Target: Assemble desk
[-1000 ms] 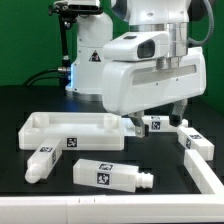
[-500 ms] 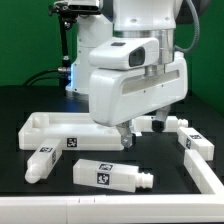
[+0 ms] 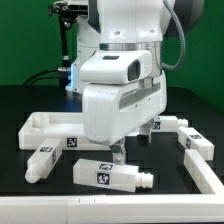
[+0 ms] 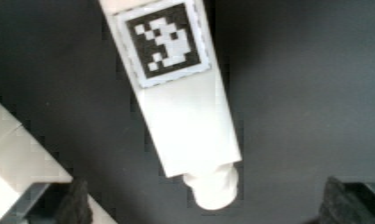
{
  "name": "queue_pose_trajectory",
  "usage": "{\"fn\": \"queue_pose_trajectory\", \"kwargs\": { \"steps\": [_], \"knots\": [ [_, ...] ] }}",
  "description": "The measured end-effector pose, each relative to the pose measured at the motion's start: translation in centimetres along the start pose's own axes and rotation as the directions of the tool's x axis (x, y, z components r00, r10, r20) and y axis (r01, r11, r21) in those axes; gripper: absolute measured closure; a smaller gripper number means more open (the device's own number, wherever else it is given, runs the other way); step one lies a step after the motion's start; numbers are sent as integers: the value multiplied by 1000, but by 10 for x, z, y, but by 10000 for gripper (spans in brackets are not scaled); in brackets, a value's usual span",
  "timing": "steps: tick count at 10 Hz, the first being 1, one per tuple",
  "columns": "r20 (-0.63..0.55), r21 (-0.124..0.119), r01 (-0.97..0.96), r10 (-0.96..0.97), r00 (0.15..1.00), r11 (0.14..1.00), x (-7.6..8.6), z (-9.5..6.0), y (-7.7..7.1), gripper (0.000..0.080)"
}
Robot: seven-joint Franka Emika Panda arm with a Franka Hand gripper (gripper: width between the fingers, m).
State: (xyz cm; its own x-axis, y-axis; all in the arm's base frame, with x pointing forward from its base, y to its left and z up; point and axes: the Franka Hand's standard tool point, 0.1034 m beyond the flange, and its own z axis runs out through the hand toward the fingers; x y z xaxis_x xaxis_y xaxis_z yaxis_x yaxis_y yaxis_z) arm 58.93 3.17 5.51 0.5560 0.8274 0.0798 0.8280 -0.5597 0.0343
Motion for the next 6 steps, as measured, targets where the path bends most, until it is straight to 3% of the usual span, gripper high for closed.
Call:
{"fn": "queue_pose_trajectory", "kwargs": {
  "steps": [1, 4, 6],
  "knots": [
    [2, 1, -1, 1, 1000, 1000, -2, 1, 0, 151],
    [28, 36, 9, -10, 1000, 999, -36, 30, 8, 151],
    [35, 46, -2, 0, 999, 999, -44, 40, 6, 151]
  ]
}}
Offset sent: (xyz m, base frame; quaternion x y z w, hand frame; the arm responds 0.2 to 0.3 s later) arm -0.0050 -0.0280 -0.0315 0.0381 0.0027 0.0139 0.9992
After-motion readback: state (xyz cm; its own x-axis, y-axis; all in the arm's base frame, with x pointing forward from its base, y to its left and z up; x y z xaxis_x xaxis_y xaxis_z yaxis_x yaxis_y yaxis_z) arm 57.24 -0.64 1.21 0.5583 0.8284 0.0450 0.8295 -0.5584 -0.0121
